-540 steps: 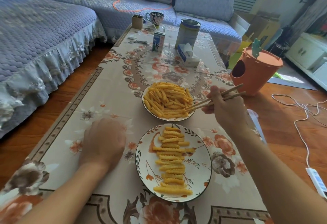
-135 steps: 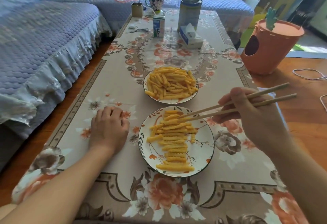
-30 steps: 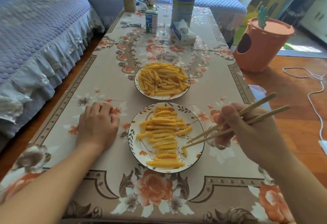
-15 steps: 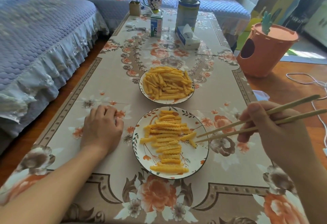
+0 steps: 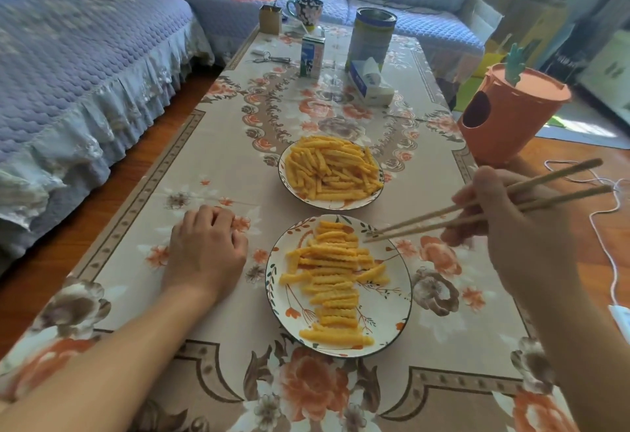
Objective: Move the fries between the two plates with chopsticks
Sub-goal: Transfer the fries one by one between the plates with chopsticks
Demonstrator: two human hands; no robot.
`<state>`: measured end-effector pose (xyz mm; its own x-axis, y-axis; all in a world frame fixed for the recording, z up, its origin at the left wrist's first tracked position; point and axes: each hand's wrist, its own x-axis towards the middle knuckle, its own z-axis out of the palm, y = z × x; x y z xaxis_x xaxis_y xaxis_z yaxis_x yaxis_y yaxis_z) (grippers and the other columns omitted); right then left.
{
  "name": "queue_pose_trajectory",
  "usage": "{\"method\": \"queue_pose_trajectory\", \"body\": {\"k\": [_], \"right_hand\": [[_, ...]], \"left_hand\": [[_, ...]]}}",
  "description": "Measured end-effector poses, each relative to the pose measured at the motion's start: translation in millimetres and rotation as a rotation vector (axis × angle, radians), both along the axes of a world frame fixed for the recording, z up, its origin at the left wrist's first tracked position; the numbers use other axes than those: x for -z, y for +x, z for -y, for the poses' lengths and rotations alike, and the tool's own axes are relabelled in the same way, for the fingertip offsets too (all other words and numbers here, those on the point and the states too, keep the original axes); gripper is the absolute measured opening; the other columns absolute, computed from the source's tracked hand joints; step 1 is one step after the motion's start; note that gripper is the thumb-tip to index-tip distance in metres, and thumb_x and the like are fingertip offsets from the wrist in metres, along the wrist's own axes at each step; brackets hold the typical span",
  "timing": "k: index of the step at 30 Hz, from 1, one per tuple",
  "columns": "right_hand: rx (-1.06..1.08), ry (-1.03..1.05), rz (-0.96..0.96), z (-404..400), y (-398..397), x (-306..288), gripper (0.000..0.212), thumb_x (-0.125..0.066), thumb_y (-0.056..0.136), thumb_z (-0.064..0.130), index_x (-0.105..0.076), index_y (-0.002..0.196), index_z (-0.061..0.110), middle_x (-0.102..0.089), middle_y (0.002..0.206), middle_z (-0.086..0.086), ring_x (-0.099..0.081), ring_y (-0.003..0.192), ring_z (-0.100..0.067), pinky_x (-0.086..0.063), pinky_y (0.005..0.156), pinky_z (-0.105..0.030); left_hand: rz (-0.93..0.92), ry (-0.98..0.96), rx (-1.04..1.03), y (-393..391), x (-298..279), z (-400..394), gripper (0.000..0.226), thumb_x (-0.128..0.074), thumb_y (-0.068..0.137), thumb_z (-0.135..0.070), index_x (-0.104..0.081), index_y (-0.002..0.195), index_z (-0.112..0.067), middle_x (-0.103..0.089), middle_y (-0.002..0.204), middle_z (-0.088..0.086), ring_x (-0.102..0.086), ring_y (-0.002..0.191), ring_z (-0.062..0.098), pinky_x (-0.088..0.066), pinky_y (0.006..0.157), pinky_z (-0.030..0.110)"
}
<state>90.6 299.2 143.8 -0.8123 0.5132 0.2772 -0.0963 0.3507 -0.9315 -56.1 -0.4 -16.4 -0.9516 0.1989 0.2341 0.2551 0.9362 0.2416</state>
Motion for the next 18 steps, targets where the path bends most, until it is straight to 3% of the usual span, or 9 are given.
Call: {"method": "queue_pose_trajectory", "body": {"k": [6,11,18], "right_hand": [[-0.028,-0.069,-0.029,42.2,-96.2,17.0,0.028,-0.054,0.106,0.020,-0.068,0.088,0.005,-0.069,0.070,-0.015,-0.070,0.053,-0.022,-0.061,0.052,-0.030],[-0.017,0.038,0.008,61.6,-131.6,36.8,0.024,-0.058,0.104,0.028,-0.070,0.084,0.021,-0.071,0.063,-0.009,-0.072,0.053,-0.022,-0.062,0.057,-0.051],[0.040,-0.057,0.018,52.9,-126.7,40.0,0.035,-0.059,0.103,0.033,-0.071,0.088,0.003,-0.071,0.063,-0.015,-0.072,0.053,-0.029,-0.063,0.059,-0.052]], "left_hand": [[0.008,0.006,-0.006,0.3,-0.9,-0.1,0.036,-0.042,0.086,-0.035,-0.063,0.107,-0.015,-0.058,0.106,0.010,-0.049,0.098,0.029,-0.044,0.084,0.045],[-0.003,0.011,-0.004,-1.7,0.9,0.6,0.036,-0.042,0.086,-0.035,-0.063,0.109,-0.016,-0.058,0.108,0.008,-0.049,0.099,0.028,-0.044,0.086,0.044],[-0.004,0.007,-0.003,-1.8,2.4,0.8,0.036,-0.040,0.086,-0.036,-0.063,0.107,-0.017,-0.059,0.109,0.008,-0.049,0.101,0.028,-0.044,0.087,0.044]]}}
